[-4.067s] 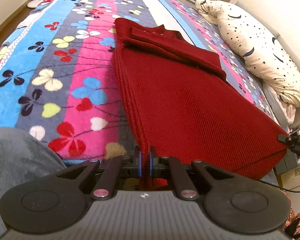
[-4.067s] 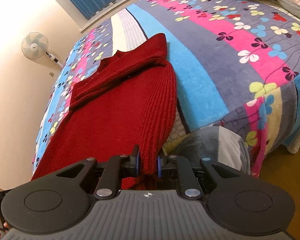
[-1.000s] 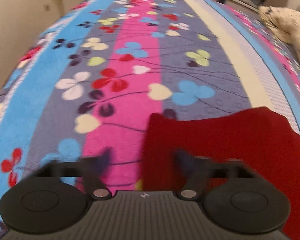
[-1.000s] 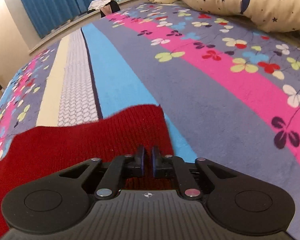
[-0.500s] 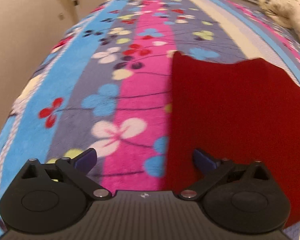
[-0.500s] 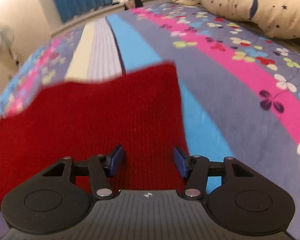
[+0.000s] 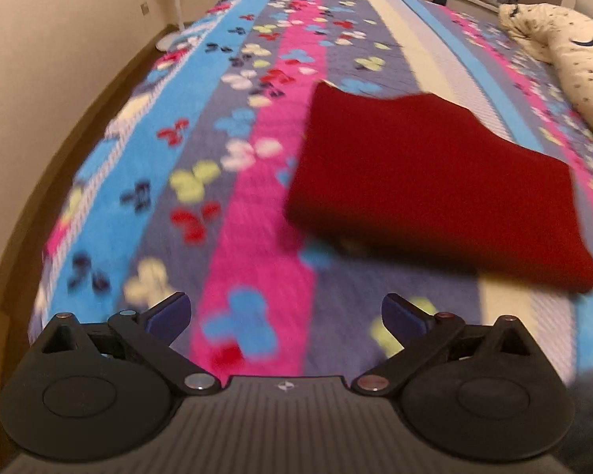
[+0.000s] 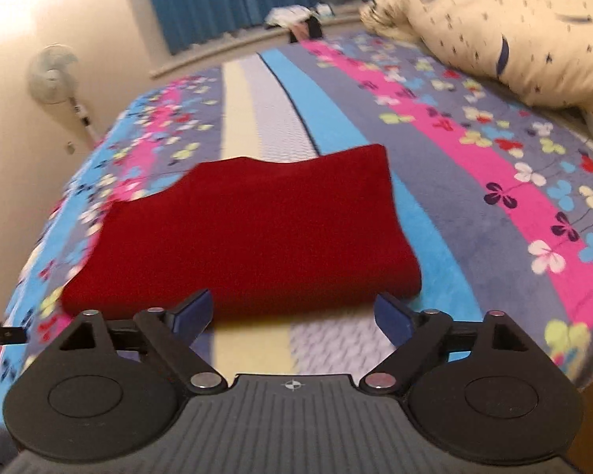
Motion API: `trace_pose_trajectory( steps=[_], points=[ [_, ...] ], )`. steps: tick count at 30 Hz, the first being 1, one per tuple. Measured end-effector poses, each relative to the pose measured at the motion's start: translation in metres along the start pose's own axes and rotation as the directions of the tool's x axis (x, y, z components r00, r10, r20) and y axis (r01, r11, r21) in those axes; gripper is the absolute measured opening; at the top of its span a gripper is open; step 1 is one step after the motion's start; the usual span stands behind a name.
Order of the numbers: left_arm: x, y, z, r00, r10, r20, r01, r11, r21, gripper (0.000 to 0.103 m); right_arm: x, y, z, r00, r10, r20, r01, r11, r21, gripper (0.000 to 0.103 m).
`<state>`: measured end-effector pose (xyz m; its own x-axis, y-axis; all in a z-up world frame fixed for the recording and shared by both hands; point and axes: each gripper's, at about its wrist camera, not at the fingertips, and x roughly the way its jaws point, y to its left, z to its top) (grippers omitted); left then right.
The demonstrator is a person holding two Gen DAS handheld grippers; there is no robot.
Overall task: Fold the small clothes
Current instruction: 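Release the folded sweater and lift both tools away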
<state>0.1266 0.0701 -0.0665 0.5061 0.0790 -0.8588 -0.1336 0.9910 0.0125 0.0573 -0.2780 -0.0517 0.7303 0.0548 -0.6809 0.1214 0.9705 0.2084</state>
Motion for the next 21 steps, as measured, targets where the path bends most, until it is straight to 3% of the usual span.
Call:
trace_pose_trajectory(
  steps=[5, 8, 21],
  points=[
    [-0.025, -0.025, -0.043, 1.000, 0.003, -0.017, -0.002, 0.998, 0.067, 0.103, -0.053, 0.026, -0.038, 0.999, 0.020, 0.033, -0.016, 0.994, -0.112, 0.093],
    [-0.048, -0.029, -0.057, 0.999, -0.026, 0.022, 0.024, 0.998, 0.066, 0.103, -0.077, 0.035, -0.052, 0.996, 0.008, 0.090, 0.008, 0.983, -0.182, 0.093],
    [-0.111, -0.040, -0.085, 0.990, -0.046, 0.130, 0.030, 0.992, 0.121, 0.103, -0.123, 0.039, -0.075, 0.988, 0.036, 0.151, -0.009, 0.985, -0.174, 0.094]
  ],
)
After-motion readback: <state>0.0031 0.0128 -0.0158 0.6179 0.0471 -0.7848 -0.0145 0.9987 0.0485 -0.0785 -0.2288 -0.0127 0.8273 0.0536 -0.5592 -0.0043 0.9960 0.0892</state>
